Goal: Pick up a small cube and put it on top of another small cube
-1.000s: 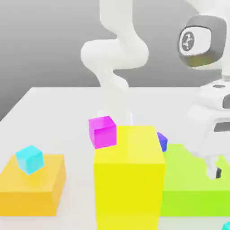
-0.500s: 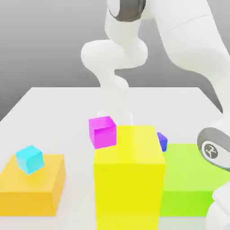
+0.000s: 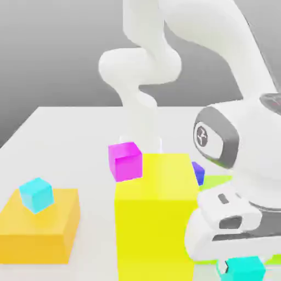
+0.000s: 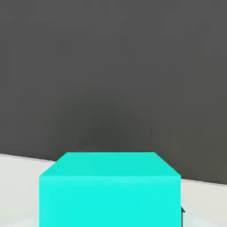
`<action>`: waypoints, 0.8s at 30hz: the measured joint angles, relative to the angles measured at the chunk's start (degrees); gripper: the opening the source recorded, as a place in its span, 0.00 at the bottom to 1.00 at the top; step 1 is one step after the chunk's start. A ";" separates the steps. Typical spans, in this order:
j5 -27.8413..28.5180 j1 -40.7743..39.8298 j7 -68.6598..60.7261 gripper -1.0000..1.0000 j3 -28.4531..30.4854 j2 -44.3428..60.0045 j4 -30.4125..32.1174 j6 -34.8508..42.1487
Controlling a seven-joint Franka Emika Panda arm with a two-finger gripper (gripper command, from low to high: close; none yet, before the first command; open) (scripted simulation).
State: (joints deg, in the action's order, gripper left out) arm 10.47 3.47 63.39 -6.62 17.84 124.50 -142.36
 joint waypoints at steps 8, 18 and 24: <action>-4.79 -14.18 3.81 0.00 10.63 -15.64 11.62 2.81; -8.00 -26.94 14.60 0.00 17.20 -27.84 23.20 4.40; -8.93 -26.92 14.20 1.00 17.47 -23.43 24.95 -1.66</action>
